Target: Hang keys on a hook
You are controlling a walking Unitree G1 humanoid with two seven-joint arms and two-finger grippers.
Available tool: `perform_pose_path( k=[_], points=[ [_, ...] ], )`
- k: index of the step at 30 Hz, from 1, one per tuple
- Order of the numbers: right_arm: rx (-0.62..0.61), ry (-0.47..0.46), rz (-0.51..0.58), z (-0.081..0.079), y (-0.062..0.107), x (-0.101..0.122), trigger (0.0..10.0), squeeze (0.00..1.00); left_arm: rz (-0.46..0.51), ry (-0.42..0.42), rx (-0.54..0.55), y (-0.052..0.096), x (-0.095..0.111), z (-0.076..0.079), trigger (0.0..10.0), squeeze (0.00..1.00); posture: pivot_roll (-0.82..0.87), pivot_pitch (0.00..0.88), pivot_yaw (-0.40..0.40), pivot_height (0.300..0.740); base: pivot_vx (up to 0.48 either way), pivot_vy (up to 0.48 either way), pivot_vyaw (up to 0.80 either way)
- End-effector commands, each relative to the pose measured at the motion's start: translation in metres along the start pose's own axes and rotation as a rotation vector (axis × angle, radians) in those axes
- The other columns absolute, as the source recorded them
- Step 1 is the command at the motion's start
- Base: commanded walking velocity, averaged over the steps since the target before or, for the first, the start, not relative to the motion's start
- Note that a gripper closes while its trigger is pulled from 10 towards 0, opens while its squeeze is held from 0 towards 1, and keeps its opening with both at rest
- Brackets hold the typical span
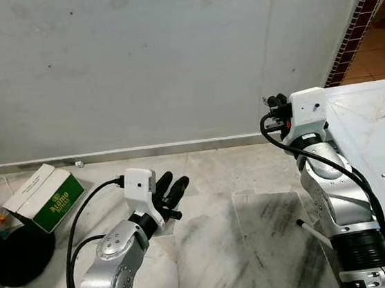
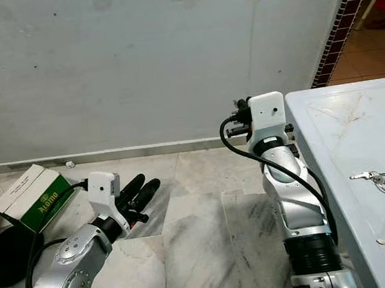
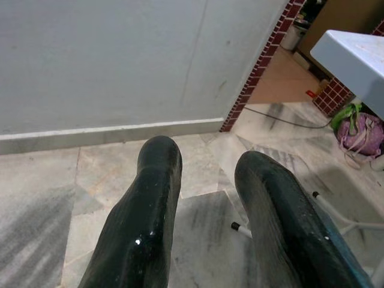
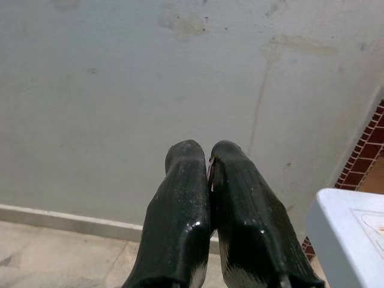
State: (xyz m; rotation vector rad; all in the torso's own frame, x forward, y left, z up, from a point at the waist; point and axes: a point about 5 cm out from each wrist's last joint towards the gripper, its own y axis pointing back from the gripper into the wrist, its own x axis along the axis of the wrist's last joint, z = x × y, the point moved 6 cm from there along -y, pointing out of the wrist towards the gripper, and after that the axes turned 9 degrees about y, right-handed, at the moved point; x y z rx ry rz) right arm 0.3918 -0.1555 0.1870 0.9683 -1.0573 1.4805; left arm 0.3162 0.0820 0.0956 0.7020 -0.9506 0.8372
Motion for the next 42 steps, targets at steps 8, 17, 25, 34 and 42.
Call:
perform_pose_path(
  k=[8, 17, 25, 34, 42],
  points=[
    [0.264, -0.07, 0.081, -0.037, 0.004, 0.019, 10.0, 0.0, -0.031, 0.014, -0.098, 0.001, 0.006, 0.003, 10.0, 0.0, -0.06, 0.114, 0.046, 0.74, 0.0, 0.0, -0.79],
    [0.394, -0.026, 0.133, -0.044, 0.009, 0.029, 10.0, 0.0, -0.096, 0.008, -0.181, 0.002, 0.003, 0.011, 10.0, 0.0, -0.06, 0.114, 0.044, 0.74, 0.0, 0.0, -0.19],
    [0.346, -0.019, 0.156, -0.039, 0.006, 0.035, 10.0, 0.0, 0.059, -0.088, -0.08, -0.009, 0.037, 0.006, 10.0, 0.0, -0.05, 0.103, 0.042, 0.74, 0.0, 0.0, 0.0],
    [0.195, -0.108, 0.128, -0.024, -0.005, 0.036, 10.0, 0.0, 0.053, -0.077, -0.068, -0.009, 0.03, 0.006, 10.0, 0.0, -0.05, 0.085, 0.052, 0.74, 0.0, 0.0, 0.0],
    [0.146, -0.137, 0.161, -0.016, -0.01, 0.045, 10.0, 0.0, 0.043, -0.07, -0.078, -0.009, 0.024, 0.009, 10.0, 0.0, -0.04, 0.078, 0.055, 0.74, 0.0, 0.0, 0.0]
  ],
)
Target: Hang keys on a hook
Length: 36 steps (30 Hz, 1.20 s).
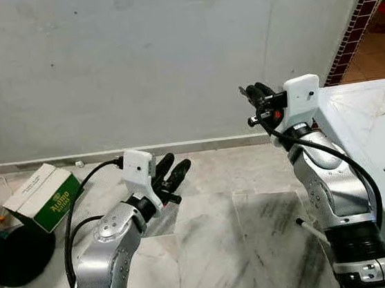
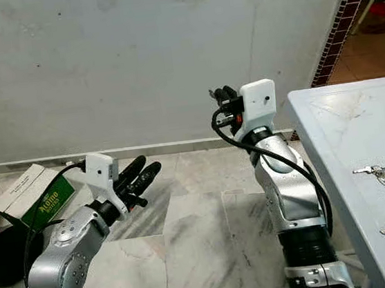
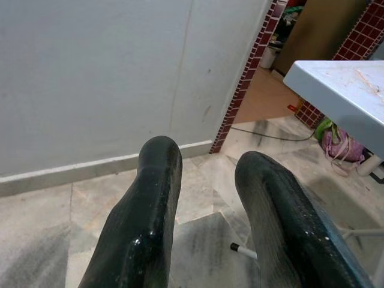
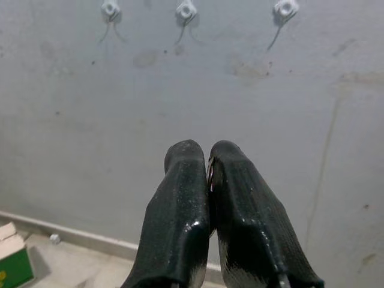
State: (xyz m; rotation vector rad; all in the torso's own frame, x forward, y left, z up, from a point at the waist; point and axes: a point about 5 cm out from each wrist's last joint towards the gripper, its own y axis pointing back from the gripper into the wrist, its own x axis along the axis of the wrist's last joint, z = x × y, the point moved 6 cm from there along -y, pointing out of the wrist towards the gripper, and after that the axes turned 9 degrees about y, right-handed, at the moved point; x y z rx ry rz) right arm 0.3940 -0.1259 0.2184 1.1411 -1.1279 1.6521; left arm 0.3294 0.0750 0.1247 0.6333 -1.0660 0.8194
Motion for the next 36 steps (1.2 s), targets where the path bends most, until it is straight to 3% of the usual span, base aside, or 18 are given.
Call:
perform_pose_path(
  k=[1, 9, 13, 17, 20, 22, 24, 30, 32, 36],
  points=[
    [-0.019, -0.012, 0.026, 0.004, -0.002, 0.007, 10.0, 0.0, -0.014, -0.001, 0.01, 0.002, -0.005, -0.002, 10.0, 0.0, -0.04, 0.078, 0.055, 0.74, 0.0, 0.0, 0.0],
    [-0.026, -0.02, 0.022, 0.006, -0.003, 0.006, 10.0, 0.0, -0.02, -0.001, 0.01, 0.002, -0.009, -0.001, 10.0, 0.0, -0.05, 0.072, 0.058, 0.74, 0.0, 0.0, 0.0],
    [-0.024, -0.027, 0.023, 0.005, -0.002, 0.005, 10.0, 0.0, 0.014, -0.031, 0.074, 0.001, -0.005, -0.009, 10.0, 0.0, -0.04, 0.066, 0.066, 0.74, 0.0, 0.0, 0.0],
    [0.04, -0.042, 0.019, -0.009, 0.002, 0.002, 10.0, 0.0, 0.051, -0.052, 0.113, 0.002, 0.003, -0.014, 10.0, 0.0, -0.04, 0.05, 0.077, 0.74, 0.0, 0.0, 0.0],
    [0.112, -0.036, -0.005, -0.022, 0.006, -0.004, 10.0, 0.0, 0.038, -0.039, 0.072, 0.001, 0.002, -0.009, 10.0, 0.0, -0.04, 0.045, 0.079, 0.74, 0.0, 0.0, 0.0],
    [0.202, -0.02, -0.013, -0.034, 0.012, -0.009, 10.0, 0.0, 0.007, -0.089, 0.006, -0.001, 0.001, -0.003, 10.0, 0.0, -0.03, 0.044, 0.079, 0.74, 0.0, 0.0, 0.0],
    [0.219, -0.018, -0.013, -0.036, 0.013, -0.009, 10.0, 0.0, 0.002, -0.1, -0.004, -0.001, 0.0, -0.002, 10.0, 0.0, -0.03, 0.046, 0.079, 0.74, 0.0, 0.0, 0.0],
    [0.407, -0.009, 0.008, -0.05, 0.023, -0.002, 10.0, 0.0, -0.05, -0.084, -0.043, -0.002, 0.003, -0.014, 10.0, 0.0, -0.04, 0.06, 0.079, 0.74, 0.0, 0.0, 0.0],
    [0.454, -0.012, 0.02, -0.051, 0.024, 0.004, 10.0, 0.0, -0.034, -0.003, -0.068, -0.007, 0.01, -0.011, 10.0, 0.0, -0.04, 0.063, 0.075, 0.74, 0.0, 0.0, 0.0],
    [0.515, -0.032, 0.024, -0.056, 0.026, 0.008, 10.0, 0.0, -0.022, 0.066, -0.128, -0.011, 0.015, 0.001, 10.0, 0.0, -0.05, 0.066, 0.063, 0.74, 0.0, 0.0, 0.0]
  ],
)
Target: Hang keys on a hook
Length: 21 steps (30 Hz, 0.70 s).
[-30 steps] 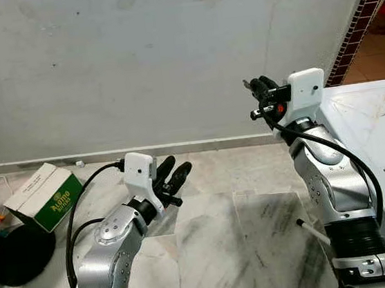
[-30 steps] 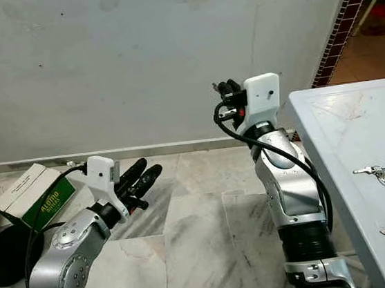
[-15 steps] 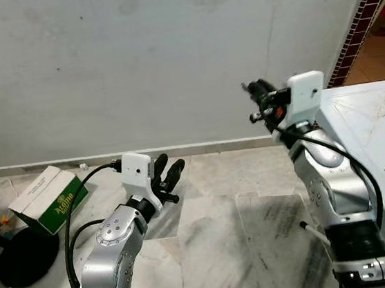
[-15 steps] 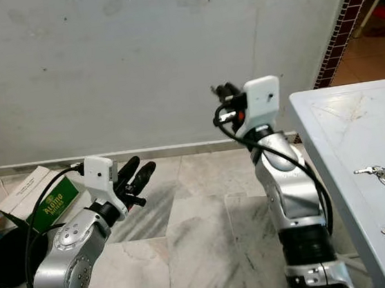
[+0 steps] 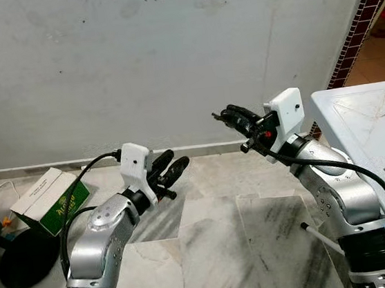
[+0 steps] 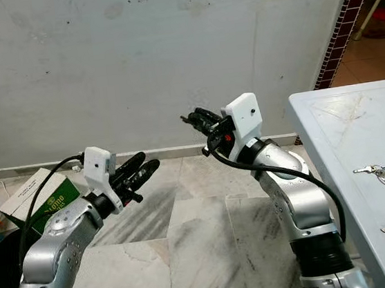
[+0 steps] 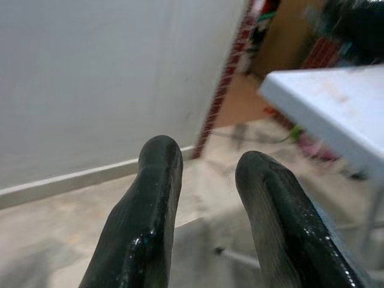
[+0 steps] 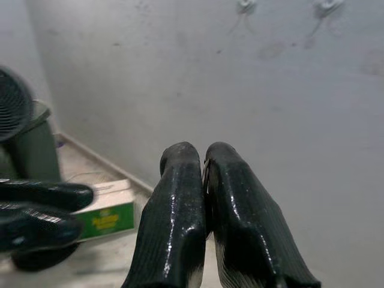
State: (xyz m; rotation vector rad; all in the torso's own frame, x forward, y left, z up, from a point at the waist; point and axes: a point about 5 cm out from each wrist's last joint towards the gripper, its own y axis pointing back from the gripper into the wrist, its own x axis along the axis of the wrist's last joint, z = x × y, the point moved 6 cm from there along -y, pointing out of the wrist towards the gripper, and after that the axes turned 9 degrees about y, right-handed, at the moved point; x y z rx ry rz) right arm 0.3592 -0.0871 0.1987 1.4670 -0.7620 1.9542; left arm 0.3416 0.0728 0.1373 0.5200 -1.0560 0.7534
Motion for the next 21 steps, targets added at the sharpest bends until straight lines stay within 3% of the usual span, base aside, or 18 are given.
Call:
perform_pose_path(
  k=[1, 9, 21],
  points=[
    [0.071, 0.008, 0.033, -0.009, -0.003, 0.014, 10.0, 0.0, -0.006, 0.026, -0.042, -0.003, 0.002, 0.006, 10.0, 0.0, -0.05, 0.066, 0.063, 0.74, 0.0, 0.0, 0.0],
    [0.185, -0.005, 0.027, -0.022, 0.003, 0.018, 10.0, 0.0, 0.017, 0.056, -0.203, -0.013, 0.005, 0.041, 10.0, 0.0, -0.06, 0.07, 0.047, 0.74, 0.0, 0.0, 0.0],
    [0.213, -0.022, 0.005, -0.022, 0.011, 0.018, 10.0, 0.0, 0.088, 0.057, -0.26, -0.015, 0.02, 0.049, 10.0, 0.0, -0.08, 0.08, 0.04, 0.74, 0.0, 0.0, 0.0]
  ],
)
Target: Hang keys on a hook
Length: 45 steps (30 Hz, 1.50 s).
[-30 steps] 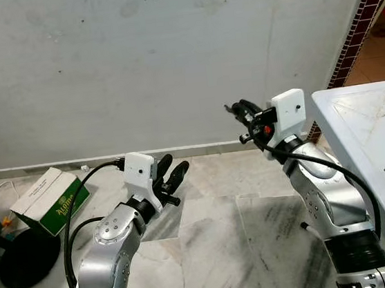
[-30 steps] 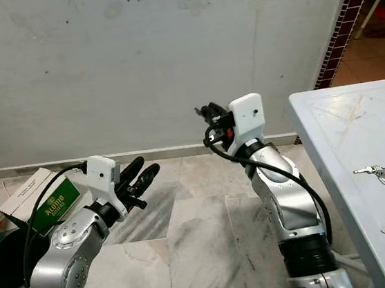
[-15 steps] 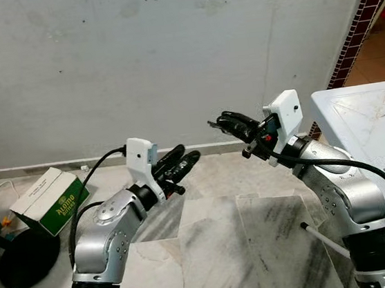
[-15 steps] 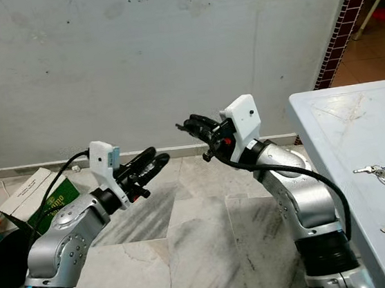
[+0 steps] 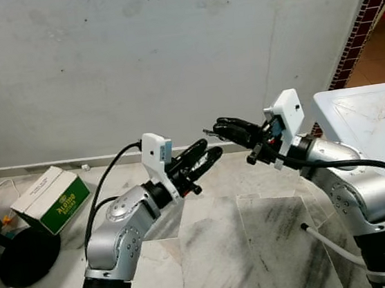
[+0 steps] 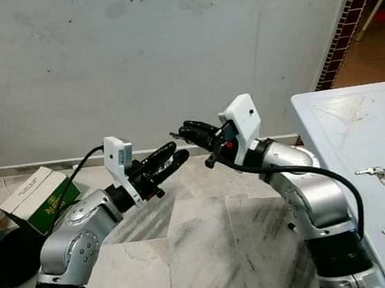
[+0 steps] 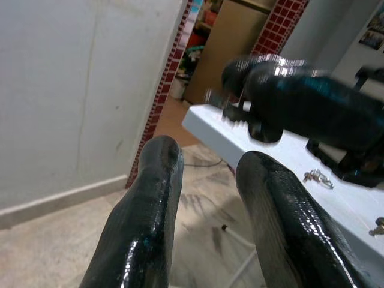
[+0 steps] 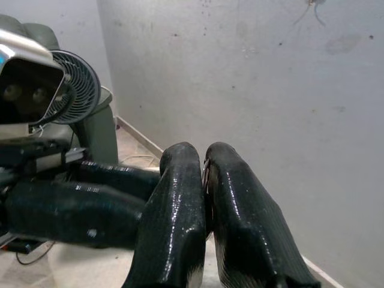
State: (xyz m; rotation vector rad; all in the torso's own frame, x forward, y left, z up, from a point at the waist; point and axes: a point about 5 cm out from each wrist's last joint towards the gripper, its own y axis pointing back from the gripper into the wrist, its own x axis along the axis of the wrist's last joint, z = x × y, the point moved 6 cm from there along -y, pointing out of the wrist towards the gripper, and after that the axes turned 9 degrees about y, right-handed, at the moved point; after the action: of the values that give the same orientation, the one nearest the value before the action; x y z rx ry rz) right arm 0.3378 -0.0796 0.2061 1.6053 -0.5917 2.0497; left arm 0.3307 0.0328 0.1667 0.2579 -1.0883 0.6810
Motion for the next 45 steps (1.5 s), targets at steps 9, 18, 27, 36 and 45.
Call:
perform_pose_path(
  k=[9, 18, 27, 36, 45],
  points=[
    [0.021, -0.034, 0.0, -0.008, 0.006, -0.001, 10.0, 0.0, 0.084, 0.091, -0.059, -0.002, 0.019, 0.007, 10.0, 0.0, -0.08, 0.09, 0.042, 0.74, 0.0, 0.0, 0.0],
    [0.044, -0.092, 0.014, -0.012, 0.008, -0.001, 10.0, 0.0, 0.018, 0.163, -0.162, -0.003, 0.011, 0.02, 10.0, 0.0, -0.08, 0.1, 0.042, 0.74, 0.0, 0.0, 0.0],
    [0.049, -0.177, 0.054, -0.013, 0.008, 0.005, 10.0, 0.0, 0.113, 0.278, -0.133, -0.005, 0.022, 0.011, 10.0, 0.0, -0.08, 0.098, 0.042, 0.74, 0.0, 0.0, 0.0],
    [0.038, -0.245, 0.062, -0.012, 0.011, 0.003, 10.0, 0.0, 0.175, 0.317, -0.115, -0.005, 0.033, 0.007, 10.0, 0.0, -0.09, 0.091, 0.037, 0.74, 0.0, 0.0, 0.0],
    [0.005, -0.381, 0.126, -0.007, 0.01, 0.006, 10.0, 0.0, 0.252, 0.413, -0.109, 0.007, 0.043, 0.007, 10.0, 0.0, -0.09, 0.093, 0.034, 0.74, 0.0, 0.0, 0.0]
  ],
)
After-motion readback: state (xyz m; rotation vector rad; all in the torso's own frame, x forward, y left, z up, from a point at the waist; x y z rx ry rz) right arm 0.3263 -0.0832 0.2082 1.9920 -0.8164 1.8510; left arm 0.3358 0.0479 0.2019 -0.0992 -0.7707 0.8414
